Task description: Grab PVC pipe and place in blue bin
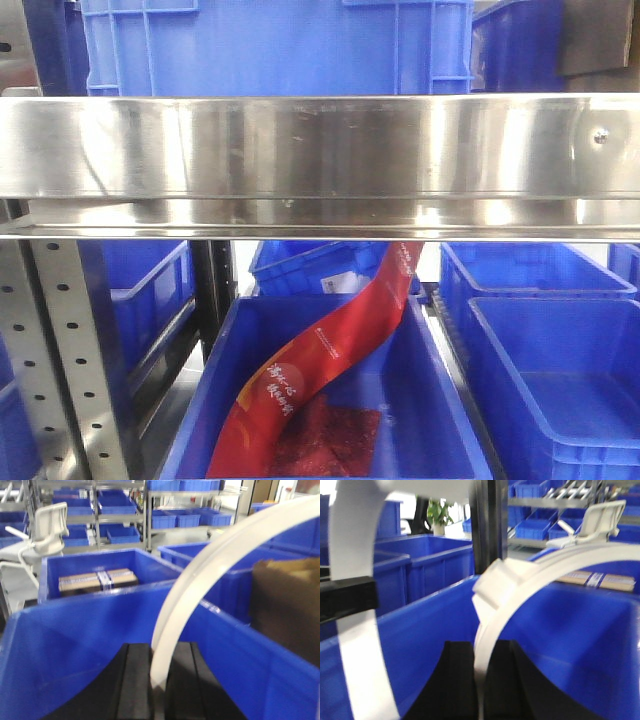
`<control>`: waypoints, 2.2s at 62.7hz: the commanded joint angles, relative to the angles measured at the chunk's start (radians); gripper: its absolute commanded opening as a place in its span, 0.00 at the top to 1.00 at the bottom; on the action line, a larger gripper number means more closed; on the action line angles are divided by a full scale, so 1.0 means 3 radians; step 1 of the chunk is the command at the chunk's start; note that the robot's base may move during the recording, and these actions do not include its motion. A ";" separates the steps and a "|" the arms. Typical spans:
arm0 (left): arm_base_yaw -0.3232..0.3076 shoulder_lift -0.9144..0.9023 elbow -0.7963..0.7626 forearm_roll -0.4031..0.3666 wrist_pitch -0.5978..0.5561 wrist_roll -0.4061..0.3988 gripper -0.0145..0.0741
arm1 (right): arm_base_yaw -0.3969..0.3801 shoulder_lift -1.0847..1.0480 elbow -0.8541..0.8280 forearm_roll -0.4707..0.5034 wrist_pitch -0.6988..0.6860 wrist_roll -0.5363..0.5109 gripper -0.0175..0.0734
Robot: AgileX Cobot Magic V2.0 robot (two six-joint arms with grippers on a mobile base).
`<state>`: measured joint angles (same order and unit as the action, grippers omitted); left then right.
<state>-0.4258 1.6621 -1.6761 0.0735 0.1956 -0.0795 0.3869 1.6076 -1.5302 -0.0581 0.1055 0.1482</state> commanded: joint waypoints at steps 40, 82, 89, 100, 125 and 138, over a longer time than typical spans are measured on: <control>0.0087 0.0041 -0.0063 -0.0006 -0.0075 -0.0006 0.48 | 0.0117 0.0117 -0.0141 -0.0025 0.0004 -0.0024 0.57; 0.0163 -0.0610 -0.0063 0.0004 0.0971 -0.0006 0.96 | 0.0004 -0.0564 -0.0141 0.0012 0.1048 -0.0024 0.99; 0.0219 -0.0931 -0.0046 0.0092 0.1306 -0.0006 0.96 | 0.0004 -0.0887 -0.0077 -0.0211 0.1162 -0.0024 0.99; 0.0235 -0.1448 0.0408 0.0082 0.1159 -0.0006 0.96 | 0.0004 -0.1405 0.0486 -0.0390 0.0785 -0.0024 0.99; 0.0235 -0.2700 0.2763 -0.0245 -0.0399 -0.0006 0.96 | 0.0004 -0.2503 0.2684 0.0217 -0.0474 -0.0024 0.99; 0.0235 -0.3047 0.3281 -0.0245 -0.0892 -0.0006 0.96 | 0.0004 -0.2854 0.2958 0.0243 -0.0657 -0.0024 0.99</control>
<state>-0.3575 0.7842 -0.7119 0.0067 0.0000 -0.0795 0.3905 0.7878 -0.6461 0.0078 -0.0428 0.1459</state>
